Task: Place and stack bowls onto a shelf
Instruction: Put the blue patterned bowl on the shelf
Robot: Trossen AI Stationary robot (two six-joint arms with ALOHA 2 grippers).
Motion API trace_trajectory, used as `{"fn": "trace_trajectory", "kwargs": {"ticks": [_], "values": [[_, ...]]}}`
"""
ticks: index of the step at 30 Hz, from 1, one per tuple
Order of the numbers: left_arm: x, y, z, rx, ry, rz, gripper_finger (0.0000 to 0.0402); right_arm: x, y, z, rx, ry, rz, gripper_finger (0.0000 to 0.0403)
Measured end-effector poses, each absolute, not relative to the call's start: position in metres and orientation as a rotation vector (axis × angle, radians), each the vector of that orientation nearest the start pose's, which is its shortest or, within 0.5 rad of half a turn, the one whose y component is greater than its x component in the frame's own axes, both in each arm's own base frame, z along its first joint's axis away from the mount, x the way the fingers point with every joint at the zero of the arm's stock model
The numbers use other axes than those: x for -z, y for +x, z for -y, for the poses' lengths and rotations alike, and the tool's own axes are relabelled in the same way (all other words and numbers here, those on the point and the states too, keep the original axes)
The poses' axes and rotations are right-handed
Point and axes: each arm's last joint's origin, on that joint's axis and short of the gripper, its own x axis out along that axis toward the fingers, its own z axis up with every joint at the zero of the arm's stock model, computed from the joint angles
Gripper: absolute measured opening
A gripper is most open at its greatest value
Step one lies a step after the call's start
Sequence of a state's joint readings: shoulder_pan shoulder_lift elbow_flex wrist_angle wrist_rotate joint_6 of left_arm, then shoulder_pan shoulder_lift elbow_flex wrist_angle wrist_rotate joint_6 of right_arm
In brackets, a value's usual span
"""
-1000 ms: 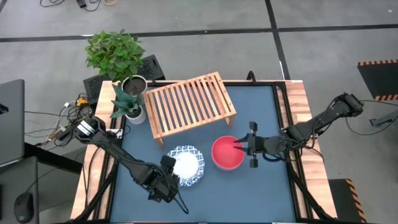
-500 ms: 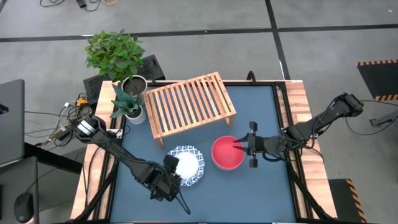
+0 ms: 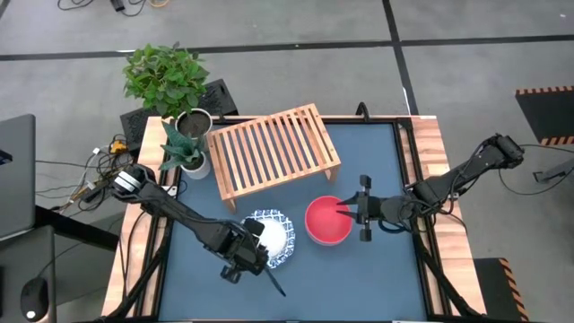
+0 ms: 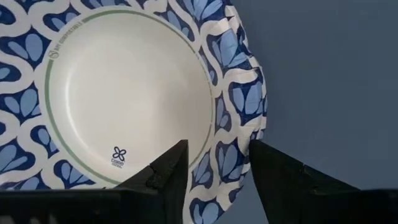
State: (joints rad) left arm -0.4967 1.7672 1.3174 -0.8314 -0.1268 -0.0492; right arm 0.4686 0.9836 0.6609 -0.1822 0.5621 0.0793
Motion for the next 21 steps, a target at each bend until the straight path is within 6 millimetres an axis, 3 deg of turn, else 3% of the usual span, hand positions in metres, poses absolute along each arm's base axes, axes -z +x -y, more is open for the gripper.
{"fn": "trace_trajectory", "kwargs": {"ticks": [18, 21], "values": [[-0.2177, 0.306, 0.1638, 0.38, 0.296, -1.242, 0.001, -0.2578, 0.1906, -0.0792, 0.109, -0.172, -0.435, 0.0118], [-0.2178, 0.3063, 0.1636, 0.372, 0.299, -1.237, 0.0004, -0.2578, 0.1906, -0.0792, 0.109, -0.172, -0.436, 0.0118]]}}
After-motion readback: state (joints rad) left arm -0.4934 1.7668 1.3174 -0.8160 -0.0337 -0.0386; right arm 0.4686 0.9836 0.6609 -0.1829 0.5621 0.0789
